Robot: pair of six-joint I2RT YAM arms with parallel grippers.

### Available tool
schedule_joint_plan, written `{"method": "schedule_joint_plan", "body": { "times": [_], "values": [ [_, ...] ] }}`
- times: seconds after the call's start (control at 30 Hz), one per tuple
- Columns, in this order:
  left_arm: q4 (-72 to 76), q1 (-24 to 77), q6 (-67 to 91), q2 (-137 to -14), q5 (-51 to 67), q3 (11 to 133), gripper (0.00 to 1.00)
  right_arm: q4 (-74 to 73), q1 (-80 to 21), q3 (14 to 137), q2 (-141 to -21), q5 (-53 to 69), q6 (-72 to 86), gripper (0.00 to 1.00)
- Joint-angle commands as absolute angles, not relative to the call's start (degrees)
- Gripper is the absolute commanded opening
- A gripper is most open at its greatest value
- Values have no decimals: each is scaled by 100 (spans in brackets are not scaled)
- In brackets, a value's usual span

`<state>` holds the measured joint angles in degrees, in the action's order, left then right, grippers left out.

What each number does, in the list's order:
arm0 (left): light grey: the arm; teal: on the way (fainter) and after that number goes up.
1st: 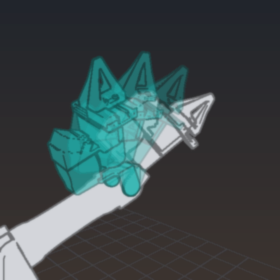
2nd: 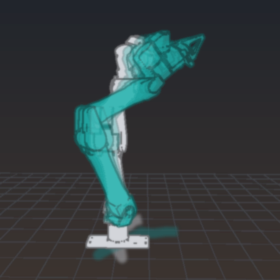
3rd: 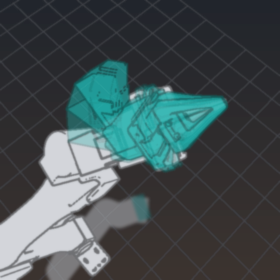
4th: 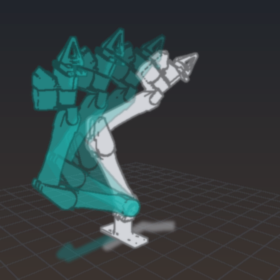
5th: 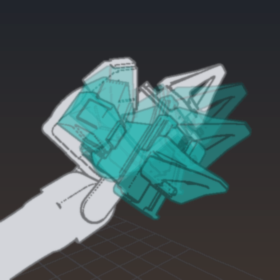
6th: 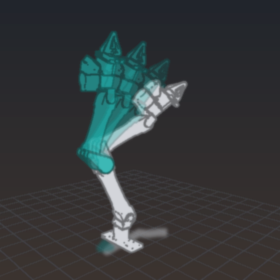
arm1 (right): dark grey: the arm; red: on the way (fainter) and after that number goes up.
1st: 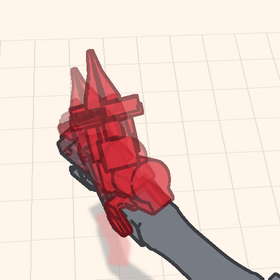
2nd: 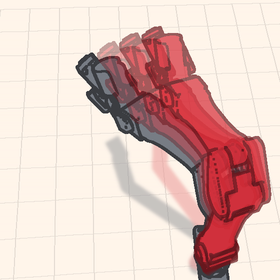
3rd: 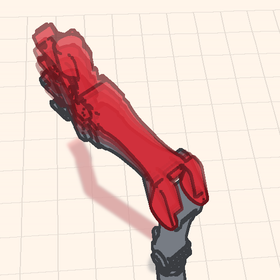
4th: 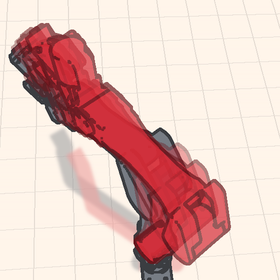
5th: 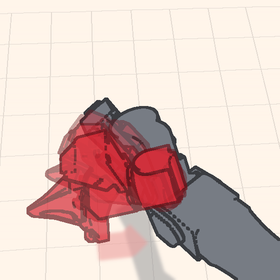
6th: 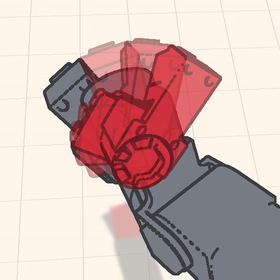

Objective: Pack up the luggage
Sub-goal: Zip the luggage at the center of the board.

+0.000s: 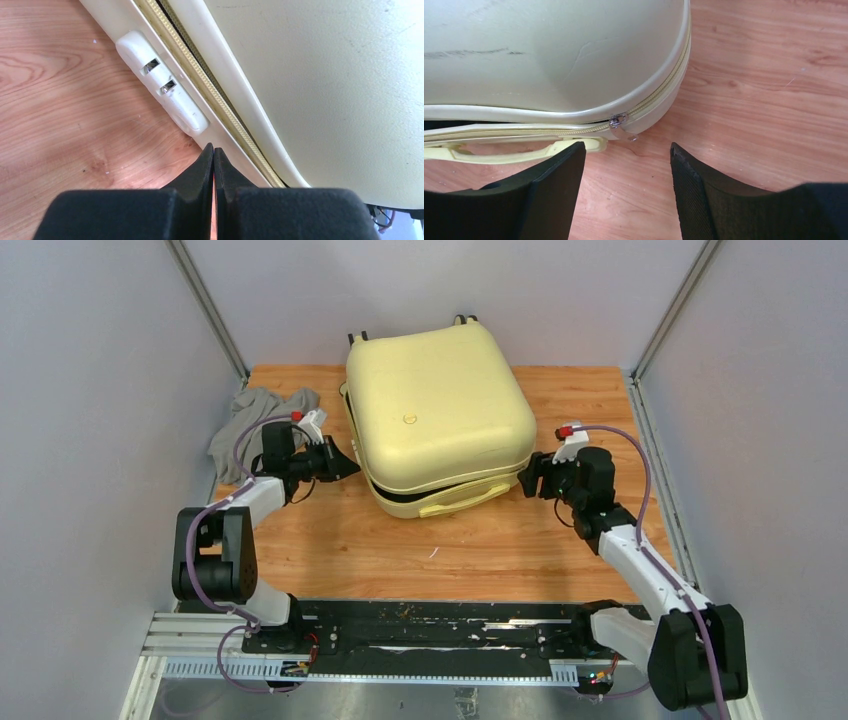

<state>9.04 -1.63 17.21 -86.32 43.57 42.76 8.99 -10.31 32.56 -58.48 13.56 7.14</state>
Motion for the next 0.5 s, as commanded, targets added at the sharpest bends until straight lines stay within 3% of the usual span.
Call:
{"method": "schedule_joint_plan", "body": {
  "times": [0.0,0.2,0.47],
  "values": [
    [1031,-176,1731,-8448,4482,4254,4,1033,-940,3266,-6078,1712,488,64],
    [1028,-176,1766,-8498,4503,4280,4,1884,-940,3187,-6432,2015,399,56],
    [1029,-176,1768,-8495,4491,4298,4,1396,-945,3571,-7037,2251,302,56]
  ]
}}
